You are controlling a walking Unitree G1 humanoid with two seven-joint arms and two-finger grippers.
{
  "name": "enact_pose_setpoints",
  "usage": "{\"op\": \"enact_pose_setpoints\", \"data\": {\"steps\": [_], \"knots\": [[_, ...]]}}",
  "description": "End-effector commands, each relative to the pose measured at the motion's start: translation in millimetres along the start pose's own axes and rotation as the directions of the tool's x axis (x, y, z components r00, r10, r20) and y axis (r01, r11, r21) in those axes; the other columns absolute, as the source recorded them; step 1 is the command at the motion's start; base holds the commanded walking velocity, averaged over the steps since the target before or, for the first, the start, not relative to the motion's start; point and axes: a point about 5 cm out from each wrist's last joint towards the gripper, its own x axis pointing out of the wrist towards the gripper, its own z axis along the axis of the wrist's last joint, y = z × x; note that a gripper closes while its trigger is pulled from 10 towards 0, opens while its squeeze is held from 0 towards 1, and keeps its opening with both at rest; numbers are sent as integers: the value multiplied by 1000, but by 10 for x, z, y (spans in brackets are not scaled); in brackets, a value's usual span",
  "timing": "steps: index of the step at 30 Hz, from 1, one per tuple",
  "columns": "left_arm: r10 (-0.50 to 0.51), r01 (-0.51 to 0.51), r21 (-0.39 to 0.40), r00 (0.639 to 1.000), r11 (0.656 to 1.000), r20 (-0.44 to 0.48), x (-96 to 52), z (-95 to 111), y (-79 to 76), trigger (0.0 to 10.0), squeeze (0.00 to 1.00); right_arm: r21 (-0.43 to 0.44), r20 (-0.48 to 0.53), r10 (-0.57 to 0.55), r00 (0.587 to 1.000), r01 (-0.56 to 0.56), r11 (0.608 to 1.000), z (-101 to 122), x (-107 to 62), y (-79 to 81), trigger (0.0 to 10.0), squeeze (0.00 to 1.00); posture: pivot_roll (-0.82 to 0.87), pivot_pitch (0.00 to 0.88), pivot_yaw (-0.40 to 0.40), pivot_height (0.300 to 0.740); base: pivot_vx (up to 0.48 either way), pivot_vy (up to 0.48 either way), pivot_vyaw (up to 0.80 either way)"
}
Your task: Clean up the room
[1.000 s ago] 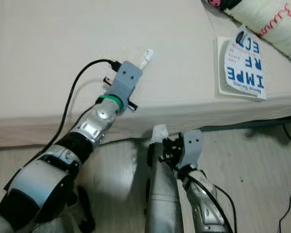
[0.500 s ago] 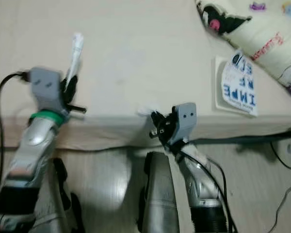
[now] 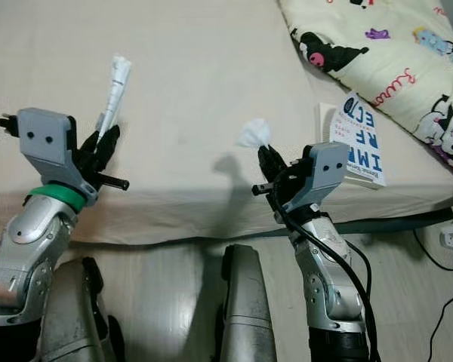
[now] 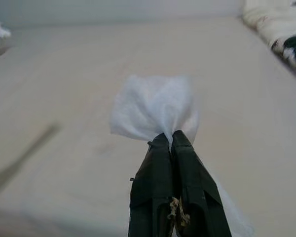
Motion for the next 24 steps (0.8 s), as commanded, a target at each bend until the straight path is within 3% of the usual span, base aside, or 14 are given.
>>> {"op": "enact_pose_setpoints", "data": {"steps": [1,6,7,14,18,24], "knots": [[91,-91,6,994,996,-67,-11,-188,65,10000,0,-71,26,-68,997,69,995,45,60,-90,10000,0,-59,40,-64,501,0,0,0],[217,-215,35,973,976,-76,-31,-310,223,10000,0,-143,53,-86,995,92,985,105,188,-156,10000,0,-45,14,-86,501,0,0,0],[245,-239,91,967,967,-64,-51,-360,258,10000,0,-148,44,-83,996,89,985,82,220,-176,10000,0,-34,4,-98,501,0,0,0],[325,-308,190,944,932,-64,-163,-522,277,10000,0,-181,17,-64,998,66,981,-70,292,-147,10000,0,-10,0,-109,501,0,0,0],[320,-308,229,947,924,-16,-146,-455,282,10000,0,-198,-12,-57,998,53,979,-201,295,-125,10000,0,4,0,-102,501,0,0,0],[272,-278,210,960,937,60,24,-276,292,10000,0,-208,-17,-36,999,31,978,-298,296,-78,10000,0,-5,0,-80,501,0,0,0]]}}
